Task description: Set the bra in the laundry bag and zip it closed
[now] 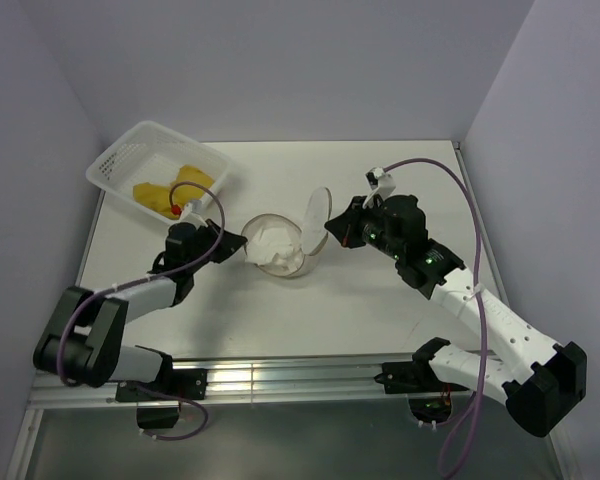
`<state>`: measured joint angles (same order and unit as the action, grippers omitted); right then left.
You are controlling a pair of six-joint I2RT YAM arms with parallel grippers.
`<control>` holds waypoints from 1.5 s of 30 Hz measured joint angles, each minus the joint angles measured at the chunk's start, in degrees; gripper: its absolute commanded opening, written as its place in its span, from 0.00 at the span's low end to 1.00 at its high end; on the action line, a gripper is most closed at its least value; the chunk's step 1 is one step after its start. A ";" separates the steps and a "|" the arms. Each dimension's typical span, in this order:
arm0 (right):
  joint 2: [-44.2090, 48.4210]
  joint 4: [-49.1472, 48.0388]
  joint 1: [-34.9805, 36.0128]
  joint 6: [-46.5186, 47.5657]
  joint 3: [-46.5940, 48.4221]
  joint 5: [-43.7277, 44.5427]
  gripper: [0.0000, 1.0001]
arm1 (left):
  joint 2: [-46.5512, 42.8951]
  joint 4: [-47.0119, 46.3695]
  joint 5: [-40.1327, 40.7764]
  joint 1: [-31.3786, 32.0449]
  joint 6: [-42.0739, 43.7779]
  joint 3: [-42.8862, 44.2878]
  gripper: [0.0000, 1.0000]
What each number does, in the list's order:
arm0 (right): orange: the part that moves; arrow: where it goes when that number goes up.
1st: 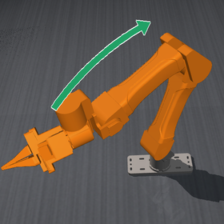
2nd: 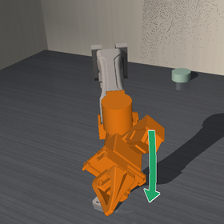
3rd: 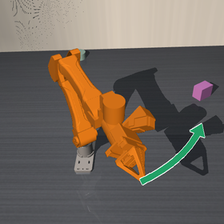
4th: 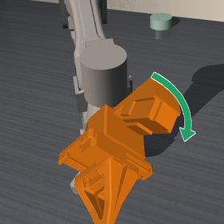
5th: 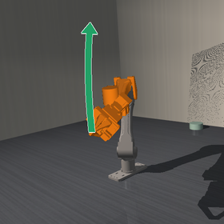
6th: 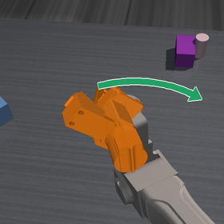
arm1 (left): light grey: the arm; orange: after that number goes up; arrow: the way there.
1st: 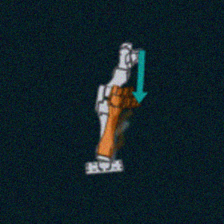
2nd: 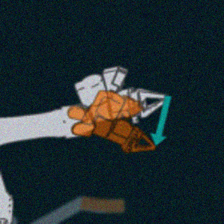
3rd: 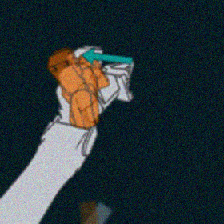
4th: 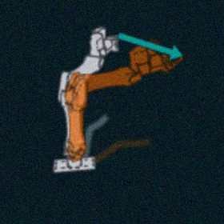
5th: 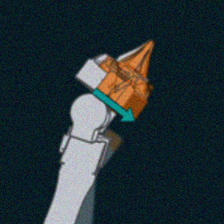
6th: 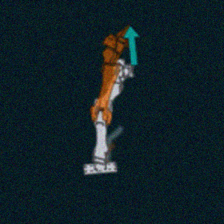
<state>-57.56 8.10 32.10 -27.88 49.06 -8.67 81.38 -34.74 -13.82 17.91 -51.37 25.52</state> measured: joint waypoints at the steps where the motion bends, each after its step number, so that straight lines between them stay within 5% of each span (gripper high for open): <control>1: -0.07 0.04 -0.15 -0.13 0.02 0.04 0.00 | -2.56 1.99 0.15 0.00 -0.02 0.02 0.00; 13: 2.05 6.97 -1.42 1.33 18.14 7.89 0.00 | -29.51 36.81 -1.27 -0.04 4.96 20.04 0.00; 22: -0.59 10.67 -0.68 1.66 20.37 9.70 0.00 | -28.02 49.92 -4.39 -0.59 8.72 27.78 0.00; 29: -5.77 10.73 5.27 2.69 21.64 14.29 0.00 | -24.59 46.80 -10.91 -0.50 7.58 22.14 0.00; 34: -7.78 16.52 11.98 6.78 24.79 23.91 0.00 | -23.02 54.99 -12.28 -0.28 9.40 24.35 0.01; 39: -8.57 12.02 20.37 7.80 25.51 27.15 0.00 | -23.32 54.49 -15.65 -0.72 9.73 19.45 0.00; 45: -7.98 12.85 20.81 9.51 19.54 31.47 0.00 | -22.45 60.35 -18.91 -3.74 9.07 16.59 0.00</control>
<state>-65.54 20.95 52.90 -18.37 68.60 22.81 58.94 25.61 -32.73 14.17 -42.30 42.11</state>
